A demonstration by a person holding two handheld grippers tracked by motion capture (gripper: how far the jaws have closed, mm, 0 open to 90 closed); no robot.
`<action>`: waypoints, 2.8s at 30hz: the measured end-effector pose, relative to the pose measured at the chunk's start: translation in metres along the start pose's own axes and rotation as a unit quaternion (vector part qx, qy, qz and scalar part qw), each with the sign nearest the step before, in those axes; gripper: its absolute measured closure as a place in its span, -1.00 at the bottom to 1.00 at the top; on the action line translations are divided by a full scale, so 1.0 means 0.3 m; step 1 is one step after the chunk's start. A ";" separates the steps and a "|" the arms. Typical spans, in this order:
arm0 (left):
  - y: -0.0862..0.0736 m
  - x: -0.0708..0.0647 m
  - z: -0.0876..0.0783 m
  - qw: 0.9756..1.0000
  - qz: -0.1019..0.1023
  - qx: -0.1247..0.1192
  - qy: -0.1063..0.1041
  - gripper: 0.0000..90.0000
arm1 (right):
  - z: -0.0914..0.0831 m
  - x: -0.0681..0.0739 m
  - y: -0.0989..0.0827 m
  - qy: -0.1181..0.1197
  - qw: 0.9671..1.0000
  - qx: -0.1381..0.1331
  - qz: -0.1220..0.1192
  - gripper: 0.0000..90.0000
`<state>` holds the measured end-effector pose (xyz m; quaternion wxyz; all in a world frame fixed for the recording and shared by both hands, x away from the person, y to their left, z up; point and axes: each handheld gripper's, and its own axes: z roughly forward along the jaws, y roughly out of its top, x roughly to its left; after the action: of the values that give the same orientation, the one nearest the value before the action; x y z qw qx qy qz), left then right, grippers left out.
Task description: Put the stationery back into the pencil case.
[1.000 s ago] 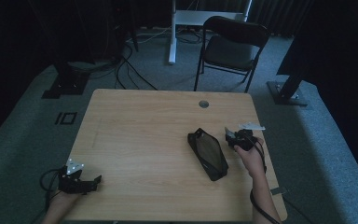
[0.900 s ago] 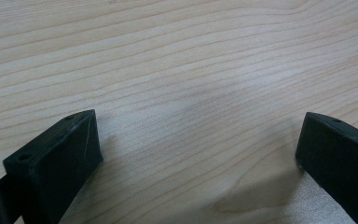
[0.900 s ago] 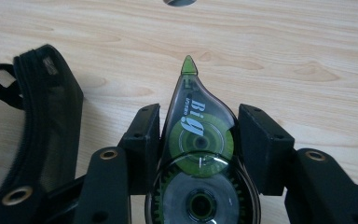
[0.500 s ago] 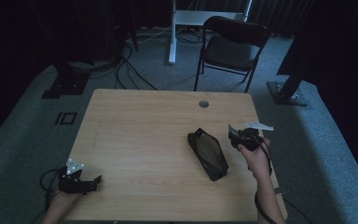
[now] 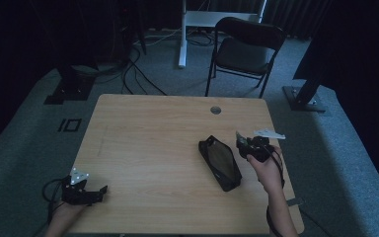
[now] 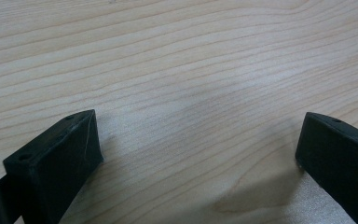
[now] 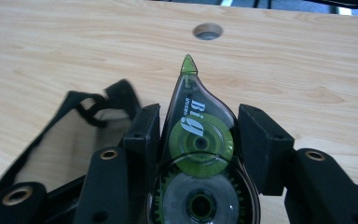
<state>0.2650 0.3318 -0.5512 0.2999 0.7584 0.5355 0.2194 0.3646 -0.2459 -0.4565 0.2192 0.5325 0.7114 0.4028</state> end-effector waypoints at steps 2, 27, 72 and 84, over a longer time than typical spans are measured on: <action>0.000 0.000 0.000 1.000 0.000 0.000 0.000 -1.00 | -0.003 0.017 0.004 0.005 1.000 0.001 -0.002 0.11; 0.000 0.000 0.000 1.000 0.000 0.000 0.000 -1.00 | 0.059 0.205 0.019 0.043 0.998 0.043 -0.023 0.12; 0.000 0.000 0.000 1.000 0.000 0.000 0.000 -1.00 | 0.230 0.233 -0.024 0.016 0.982 0.182 -0.039 0.12; 0.000 0.000 0.000 1.000 0.000 0.000 0.000 -1.00 | 0.255 0.234 -0.020 0.010 0.979 0.202 -0.033 0.11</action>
<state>0.2650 0.3318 -0.5512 0.2998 0.7586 0.5353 0.2194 0.3943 -0.1551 -0.4973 0.1133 0.5380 0.7973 0.2490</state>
